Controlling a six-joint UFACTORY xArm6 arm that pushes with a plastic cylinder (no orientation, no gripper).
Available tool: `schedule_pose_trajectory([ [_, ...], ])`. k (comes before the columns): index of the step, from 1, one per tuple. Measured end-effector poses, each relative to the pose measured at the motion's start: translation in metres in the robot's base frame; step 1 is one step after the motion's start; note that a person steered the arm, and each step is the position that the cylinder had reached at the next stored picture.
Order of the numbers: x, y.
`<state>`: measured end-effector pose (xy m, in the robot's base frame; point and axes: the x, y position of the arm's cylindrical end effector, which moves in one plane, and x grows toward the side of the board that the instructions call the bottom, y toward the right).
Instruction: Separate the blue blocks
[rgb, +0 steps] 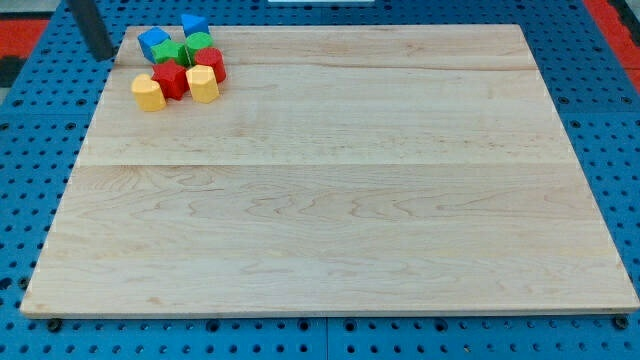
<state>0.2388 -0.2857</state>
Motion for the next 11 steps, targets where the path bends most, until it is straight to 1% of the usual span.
schedule_pose_trajectory([
  [1, -0.001, 0.041],
  [2, -0.002, 0.057],
  [3, -0.027, 0.033],
  [4, -0.045, 0.047],
  [5, -0.044, 0.117],
  [6, -0.044, 0.149],
  [7, -0.045, 0.142],
  [8, -0.047, 0.121],
  [9, -0.047, 0.133],
  [10, -0.033, 0.183],
  [11, 0.029, 0.231],
])
